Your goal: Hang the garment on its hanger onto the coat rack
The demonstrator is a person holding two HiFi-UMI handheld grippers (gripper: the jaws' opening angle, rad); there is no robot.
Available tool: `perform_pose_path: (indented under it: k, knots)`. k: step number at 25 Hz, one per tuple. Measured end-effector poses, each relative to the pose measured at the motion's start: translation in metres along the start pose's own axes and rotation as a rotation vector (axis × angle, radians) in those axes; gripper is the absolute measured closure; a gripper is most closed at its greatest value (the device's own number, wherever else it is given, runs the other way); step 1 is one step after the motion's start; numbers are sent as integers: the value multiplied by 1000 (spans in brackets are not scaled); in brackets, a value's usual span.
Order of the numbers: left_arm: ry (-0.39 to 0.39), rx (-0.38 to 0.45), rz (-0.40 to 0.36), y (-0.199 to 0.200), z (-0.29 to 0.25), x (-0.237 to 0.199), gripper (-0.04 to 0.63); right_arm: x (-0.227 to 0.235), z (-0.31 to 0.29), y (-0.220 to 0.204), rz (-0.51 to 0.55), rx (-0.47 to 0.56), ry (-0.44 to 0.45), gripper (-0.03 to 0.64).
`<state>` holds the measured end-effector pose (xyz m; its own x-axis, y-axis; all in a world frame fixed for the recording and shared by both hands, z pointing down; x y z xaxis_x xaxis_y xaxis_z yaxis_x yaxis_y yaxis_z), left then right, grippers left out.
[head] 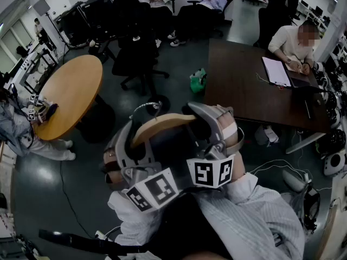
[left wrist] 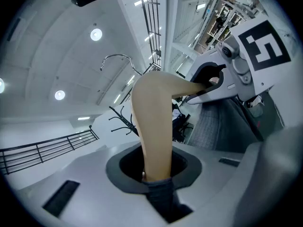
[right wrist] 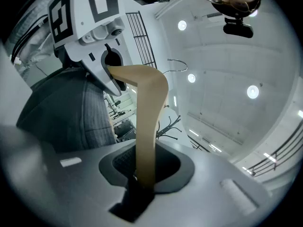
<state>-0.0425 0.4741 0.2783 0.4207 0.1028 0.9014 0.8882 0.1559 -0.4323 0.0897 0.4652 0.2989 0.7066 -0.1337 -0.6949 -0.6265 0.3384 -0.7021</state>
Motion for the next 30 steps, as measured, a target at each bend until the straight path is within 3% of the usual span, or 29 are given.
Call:
perform_pose_path:
  k: [20, 30]
  knots:
    - [-27, 32, 28, -61, -10, -2, 528, -49, -27, 14, 1, -23, -23, 537]
    - [-87, -37, 14, -112, -91, -10, 526, -74, -121, -10, -49, -65, 108, 540]
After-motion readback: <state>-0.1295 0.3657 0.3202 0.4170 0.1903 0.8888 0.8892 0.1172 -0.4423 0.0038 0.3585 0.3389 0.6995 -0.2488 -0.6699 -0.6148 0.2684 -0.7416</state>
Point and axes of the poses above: the fingertips, and each gripper's own axes: z backward along the fingers, x to its right, y out of its top, the point moved 5 cm from there along z, backward along the fingers, and after that the axes turned 13 degrees about -z, right-handed, at the moved point
